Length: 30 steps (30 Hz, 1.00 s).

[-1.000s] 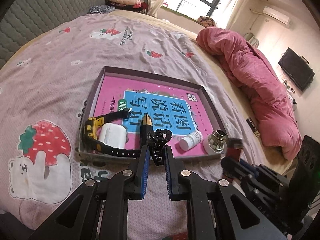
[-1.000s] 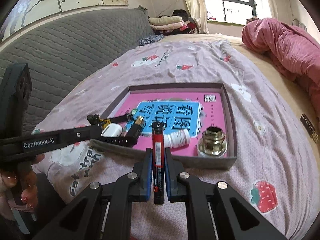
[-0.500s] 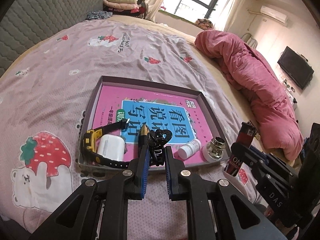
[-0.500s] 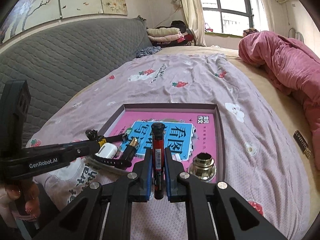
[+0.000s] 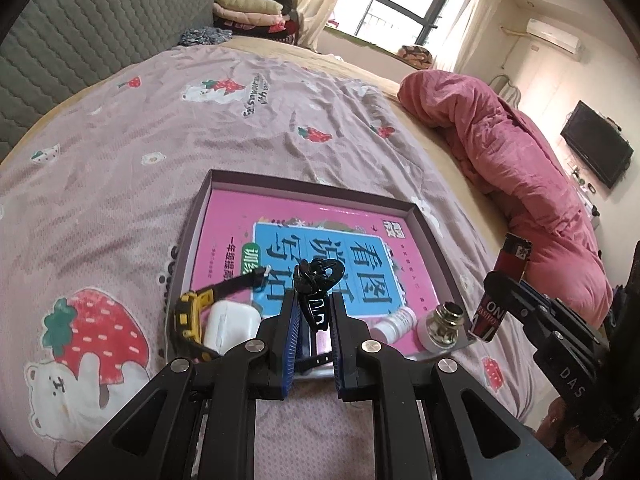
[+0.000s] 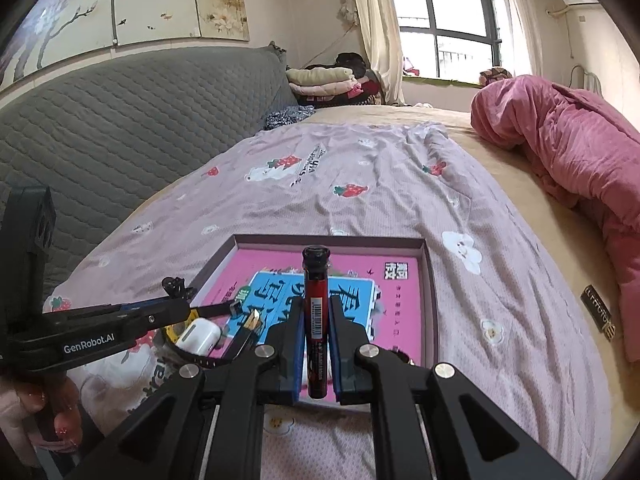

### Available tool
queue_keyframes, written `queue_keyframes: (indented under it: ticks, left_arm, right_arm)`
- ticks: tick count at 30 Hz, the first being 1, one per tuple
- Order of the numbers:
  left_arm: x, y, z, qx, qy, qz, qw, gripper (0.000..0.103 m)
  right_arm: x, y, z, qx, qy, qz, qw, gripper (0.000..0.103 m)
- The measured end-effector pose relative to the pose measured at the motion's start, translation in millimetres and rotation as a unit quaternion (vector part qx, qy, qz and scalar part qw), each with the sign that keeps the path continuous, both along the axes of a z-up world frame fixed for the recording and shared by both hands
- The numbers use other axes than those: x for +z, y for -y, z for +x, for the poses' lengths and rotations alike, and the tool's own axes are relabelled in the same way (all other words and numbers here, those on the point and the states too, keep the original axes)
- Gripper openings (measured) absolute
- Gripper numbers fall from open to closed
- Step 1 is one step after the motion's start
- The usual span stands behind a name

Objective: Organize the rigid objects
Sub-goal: 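Carry the red lighter over the tray with the right gripper while the left carries the black clip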

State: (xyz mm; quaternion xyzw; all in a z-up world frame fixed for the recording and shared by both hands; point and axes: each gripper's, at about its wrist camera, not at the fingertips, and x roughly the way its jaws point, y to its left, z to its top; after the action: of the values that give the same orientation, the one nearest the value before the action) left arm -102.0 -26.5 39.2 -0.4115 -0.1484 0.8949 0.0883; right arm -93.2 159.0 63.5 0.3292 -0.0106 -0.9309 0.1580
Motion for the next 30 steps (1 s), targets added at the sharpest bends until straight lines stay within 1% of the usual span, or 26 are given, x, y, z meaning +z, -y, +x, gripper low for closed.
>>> queue_keyframes:
  ticks: [3, 7, 13, 20, 25, 30]
  left_arm:
    - [-1.5, 1.8, -6.1, 0.004, -0.001, 0.001, 1.0000, 0.015]
    - [-5.4, 3.4, -14.9, 0.008, 0.001, 0.001, 1.0000, 0.015]
    - [-21.9, 4.2, -25.4, 0.016, 0.019, -0.002, 0.9997, 0.015]
    - [-38.4, 0.0, -30.1, 0.015, 0.034, -0.008, 0.9993, 0.015]
    - [-45.6, -5.9, -30.2, 0.005, 0.042, -0.018, 0.9990, 0.015]
    - [-51.4, -8.8, -29.5, 0.001, 0.049, -0.020, 0.9986, 0.015]
  right_arm:
    - [-3.1, 0.0, -5.4, -0.003, 0.005, 0.000, 1.000, 0.011]
    - [-16.1, -0.6, -10.9, -0.005, 0.021, 0.003, 1.000, 0.011]
    - [-38.7, -2.2, -14.9, -0.009, 0.044, 0.004, 0.999, 0.011]
    - [-59.2, -1.4, -17.0, -0.012, 0.059, 0.012, 0.998, 0.011]
    - [-61.3, -1.0, -15.9, -0.010, 0.057, 0.013, 0.998, 0.011]
    - [-65.3, 2.2, -21.4, -0.010, 0.065, 0.021, 0.998, 0.011]
